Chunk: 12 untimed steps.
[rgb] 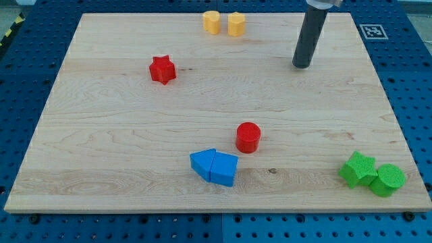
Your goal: Move the red circle to the bottom left
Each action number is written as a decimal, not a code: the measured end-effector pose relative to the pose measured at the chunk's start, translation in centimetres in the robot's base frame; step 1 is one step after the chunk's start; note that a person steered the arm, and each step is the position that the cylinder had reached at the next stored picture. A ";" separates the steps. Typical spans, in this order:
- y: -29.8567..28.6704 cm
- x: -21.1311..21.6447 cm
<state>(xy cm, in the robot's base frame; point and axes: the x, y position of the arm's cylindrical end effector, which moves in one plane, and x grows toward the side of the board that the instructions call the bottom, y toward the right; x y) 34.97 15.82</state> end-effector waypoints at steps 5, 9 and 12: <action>-3.5 5.8; -5.5 17.6; -14.6 16.0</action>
<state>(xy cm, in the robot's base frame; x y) 50.99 1.23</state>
